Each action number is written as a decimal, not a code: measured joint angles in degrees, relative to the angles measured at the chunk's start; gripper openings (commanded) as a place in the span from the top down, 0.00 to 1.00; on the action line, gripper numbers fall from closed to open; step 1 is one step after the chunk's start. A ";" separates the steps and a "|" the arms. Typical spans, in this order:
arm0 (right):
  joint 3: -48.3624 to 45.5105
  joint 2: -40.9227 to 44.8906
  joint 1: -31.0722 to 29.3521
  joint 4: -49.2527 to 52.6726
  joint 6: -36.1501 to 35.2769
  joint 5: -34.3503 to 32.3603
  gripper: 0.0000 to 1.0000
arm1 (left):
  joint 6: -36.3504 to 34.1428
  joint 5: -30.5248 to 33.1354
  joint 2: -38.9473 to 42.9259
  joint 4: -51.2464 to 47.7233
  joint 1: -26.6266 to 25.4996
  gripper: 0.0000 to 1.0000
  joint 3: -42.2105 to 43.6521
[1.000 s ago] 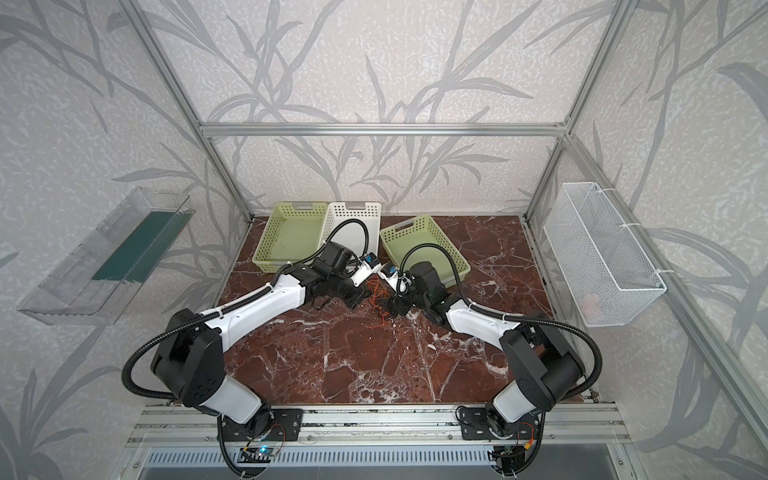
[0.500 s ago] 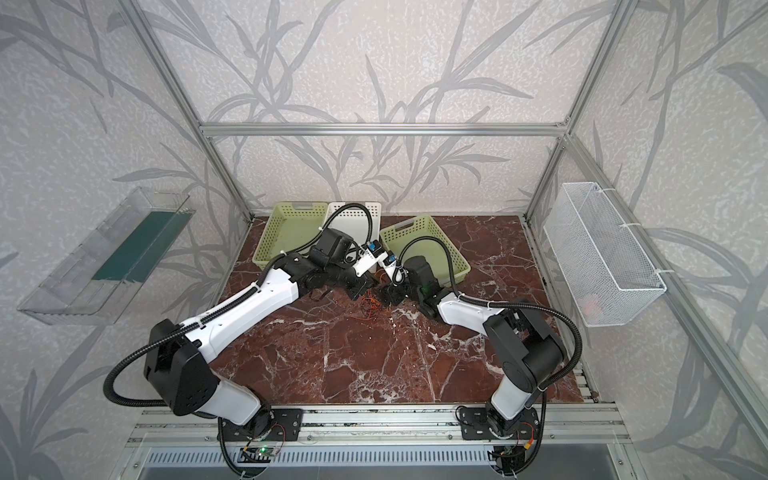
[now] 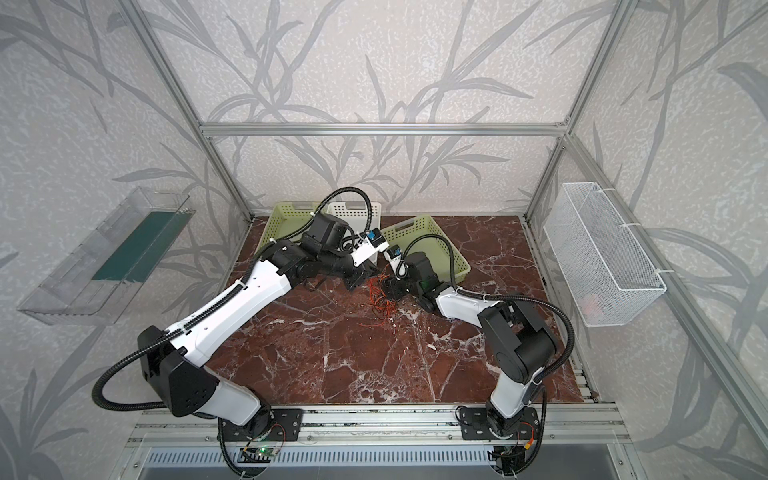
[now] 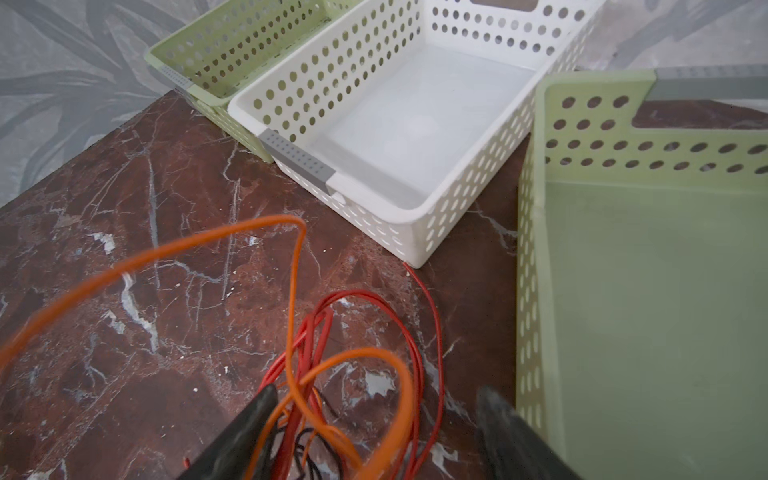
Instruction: Untangle the cables
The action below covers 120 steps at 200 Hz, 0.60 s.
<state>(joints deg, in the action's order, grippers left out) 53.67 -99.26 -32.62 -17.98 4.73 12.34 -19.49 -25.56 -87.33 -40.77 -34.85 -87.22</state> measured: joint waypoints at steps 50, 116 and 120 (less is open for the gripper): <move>2.43 -2.05 0.61 3.32 -0.09 -0.83 0.27 | -0.33 -0.50 1.03 -1.40 2.95 1.00 -5.68; 4.39 -3.34 0.48 6.56 -0.46 -3.32 0.25 | -0.22 -2.34 1.38 -1.70 5.90 1.00 -11.89; 4.39 -3.34 0.50 6.78 -0.46 -3.34 0.24 | -0.20 -2.51 1.38 -1.66 6.03 1.00 -12.22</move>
<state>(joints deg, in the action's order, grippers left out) 58.06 -102.61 -32.12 -11.20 4.27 8.99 -19.68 -28.08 -85.95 -42.44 -28.82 -99.44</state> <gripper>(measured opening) 0.737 0.048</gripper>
